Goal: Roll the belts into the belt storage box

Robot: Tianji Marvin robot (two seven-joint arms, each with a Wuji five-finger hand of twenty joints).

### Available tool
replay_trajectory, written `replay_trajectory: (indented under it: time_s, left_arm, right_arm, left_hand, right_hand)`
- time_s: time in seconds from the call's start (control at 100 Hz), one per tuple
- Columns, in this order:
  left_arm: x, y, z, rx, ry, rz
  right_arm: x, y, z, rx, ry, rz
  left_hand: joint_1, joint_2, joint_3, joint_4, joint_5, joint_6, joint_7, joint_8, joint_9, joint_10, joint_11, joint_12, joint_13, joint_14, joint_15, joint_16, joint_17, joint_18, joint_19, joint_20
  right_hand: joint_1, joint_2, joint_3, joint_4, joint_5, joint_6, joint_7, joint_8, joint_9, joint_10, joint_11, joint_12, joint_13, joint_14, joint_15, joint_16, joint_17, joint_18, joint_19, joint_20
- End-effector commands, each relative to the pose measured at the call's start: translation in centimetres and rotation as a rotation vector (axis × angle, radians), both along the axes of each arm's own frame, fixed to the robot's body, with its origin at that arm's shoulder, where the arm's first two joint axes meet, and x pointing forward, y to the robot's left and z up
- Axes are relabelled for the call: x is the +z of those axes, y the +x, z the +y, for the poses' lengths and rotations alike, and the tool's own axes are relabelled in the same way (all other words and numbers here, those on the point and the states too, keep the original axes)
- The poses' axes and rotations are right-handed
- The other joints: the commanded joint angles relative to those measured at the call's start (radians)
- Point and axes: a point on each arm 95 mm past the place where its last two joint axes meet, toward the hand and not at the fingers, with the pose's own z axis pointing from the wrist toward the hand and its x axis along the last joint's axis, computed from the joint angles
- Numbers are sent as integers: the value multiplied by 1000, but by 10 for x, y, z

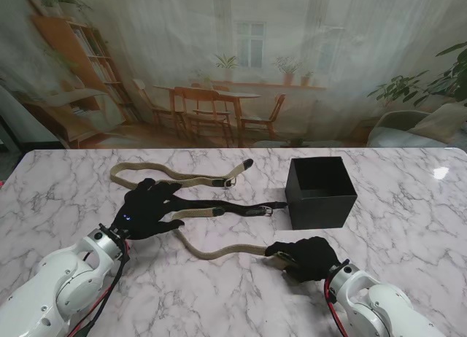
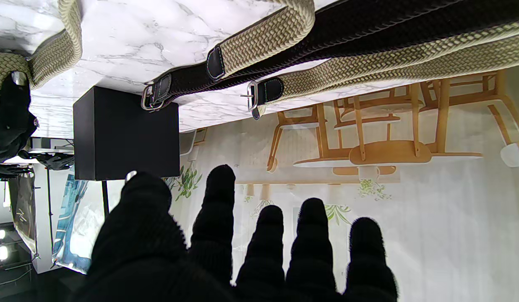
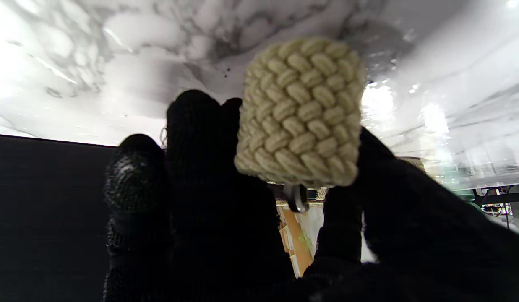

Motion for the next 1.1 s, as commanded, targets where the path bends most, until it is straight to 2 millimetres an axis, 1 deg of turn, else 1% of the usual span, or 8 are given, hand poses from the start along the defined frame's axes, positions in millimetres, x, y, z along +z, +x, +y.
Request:
replay_trajectory:
  time_s: [0.0,0.08,0.18,0.36,0.55,0.84,1.03,1.09]
  left_arm:
    - [-2,0,0,3,6,11]
    - [-3,0,0,3,6,11]
    - [-3,0,0,3,6,11]
    - [-3,0,0,2,6,11]
    - [-3,0,0,4,5,11]
    - [-3,0,1,6,5,8]
    - [-3,0,1,6,6,8]
    - [-3,0,1,5,6,8]
  right_arm:
    - [0,0,1,1,-1,7]
    - [1,0,2,5,9,25]
    - [1,-1,2,8,15,36]
    - [5,-3,2,13,29,80]
    - [19,-12,-1,36,-9,252]
    - [28,-15,-7,64,-139,325]
    - [21,-10,-9,68,-214,260]
    - [19,-9,-8,68,-207,217]
  left_hand:
    - [-6,45,-22,13,-11,21,-2,-6,-37,12,-18,-9,-17,13,-27,-1,-19,33,-34,-16]
    - [-6,45,-22,13,-11,21,-3,-6,-38,12,-18,-9,-18,10,-26,-1,-19,32,-35,-16]
    - [-7,45,-22,13,-10,20,-2,-6,-38,12,-18,-9,-17,12,-27,-1,-18,32,-35,-16]
    - [-8,45,-22,13,-10,20,-2,-6,-37,13,-18,-9,-16,7,-27,-1,-19,33,-36,-16]
    - [-8,45,-22,13,-10,21,-2,-6,-37,12,-18,-9,-18,14,-27,-1,-21,33,-37,-16]
    - [-7,45,-22,13,-10,22,-2,-6,-37,12,-18,-9,-18,13,-27,-1,-21,34,-39,-16]
    - [-7,43,-22,13,-10,21,-2,-6,-37,13,-18,-9,-17,14,-26,0,-20,35,-40,-16]
    - [-7,43,-22,13,-9,21,-2,-5,-37,12,-18,-9,-16,7,-26,0,-21,35,-40,-16]
  right_hand:
    - [155,97,109,73,107,-83,43,-3,99,-56,52,15,13,-1,53,-20,19,41,31,-18]
    - [172,111,107,69,398,-39,118,45,86,-54,39,30,11,7,21,-46,-5,45,16,-25]
    - [143,-10,64,-61,467,226,291,-215,99,-114,-48,-6,10,-26,-87,-71,-18,-30,-19,-29]
    - [-190,29,56,75,520,453,-1,100,19,-115,-183,-90,-20,-28,-350,-113,-109,-79,-107,-42]
    - [-238,-1,73,97,335,625,-190,80,-132,-87,-332,-228,-153,-77,-572,-249,-186,-151,-188,-132]
    - [-9,-176,538,238,161,589,-215,129,-281,-196,-480,-326,-320,-190,-691,-403,-254,-242,-250,-227]
    - [163,-151,405,126,180,516,-125,189,-142,-298,-467,-324,-240,-253,-642,-396,-198,-291,-188,-332]
    - [104,-181,243,13,234,493,-70,194,-67,-313,-446,-306,-184,-257,-623,-376,-158,-313,-184,-238]
